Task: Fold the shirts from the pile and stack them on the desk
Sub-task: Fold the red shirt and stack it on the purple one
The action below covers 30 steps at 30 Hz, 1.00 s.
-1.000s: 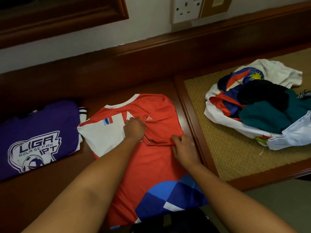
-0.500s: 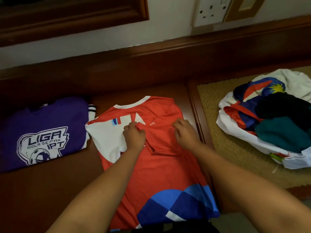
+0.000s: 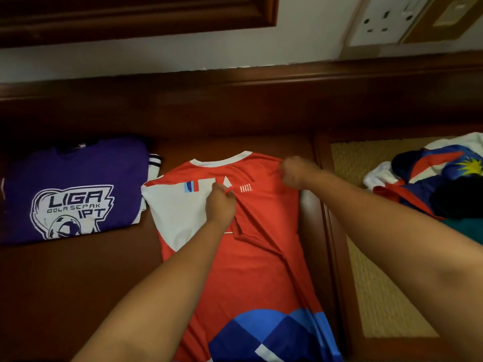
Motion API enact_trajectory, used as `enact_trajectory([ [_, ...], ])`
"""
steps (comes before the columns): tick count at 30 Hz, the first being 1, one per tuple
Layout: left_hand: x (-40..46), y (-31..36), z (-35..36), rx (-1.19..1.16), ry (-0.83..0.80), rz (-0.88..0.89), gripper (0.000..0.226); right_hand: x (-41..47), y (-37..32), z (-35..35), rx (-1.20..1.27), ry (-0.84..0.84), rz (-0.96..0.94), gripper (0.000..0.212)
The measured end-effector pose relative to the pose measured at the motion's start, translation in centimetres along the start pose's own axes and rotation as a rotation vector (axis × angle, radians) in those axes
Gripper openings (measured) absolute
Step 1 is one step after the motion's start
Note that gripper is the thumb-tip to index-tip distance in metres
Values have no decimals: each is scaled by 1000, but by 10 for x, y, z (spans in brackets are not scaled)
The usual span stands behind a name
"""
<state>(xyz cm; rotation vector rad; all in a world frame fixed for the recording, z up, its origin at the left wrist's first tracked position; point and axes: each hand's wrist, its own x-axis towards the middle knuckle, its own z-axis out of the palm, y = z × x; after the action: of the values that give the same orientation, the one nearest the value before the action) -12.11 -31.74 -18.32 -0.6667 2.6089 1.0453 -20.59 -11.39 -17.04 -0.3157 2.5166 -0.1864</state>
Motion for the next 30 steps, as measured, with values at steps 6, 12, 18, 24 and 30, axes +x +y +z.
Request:
enact_trajectory([
  [6,19,12,-18,-187,74,37,4,7,12,-4,200,166,98,19],
  [12,27,-10,-13,-153,61,24,18,2,11,20,261,266,35,32],
  [18,19,-20,-3,151,132,151,36,-52,-6,53,539,465,65,33],
  [24,-41,-29,23,537,-81,738,38,-159,-36,149,677,408,216,11],
  [30,-61,-49,33,844,-246,750,54,-237,-59,216,602,267,396,23],
])
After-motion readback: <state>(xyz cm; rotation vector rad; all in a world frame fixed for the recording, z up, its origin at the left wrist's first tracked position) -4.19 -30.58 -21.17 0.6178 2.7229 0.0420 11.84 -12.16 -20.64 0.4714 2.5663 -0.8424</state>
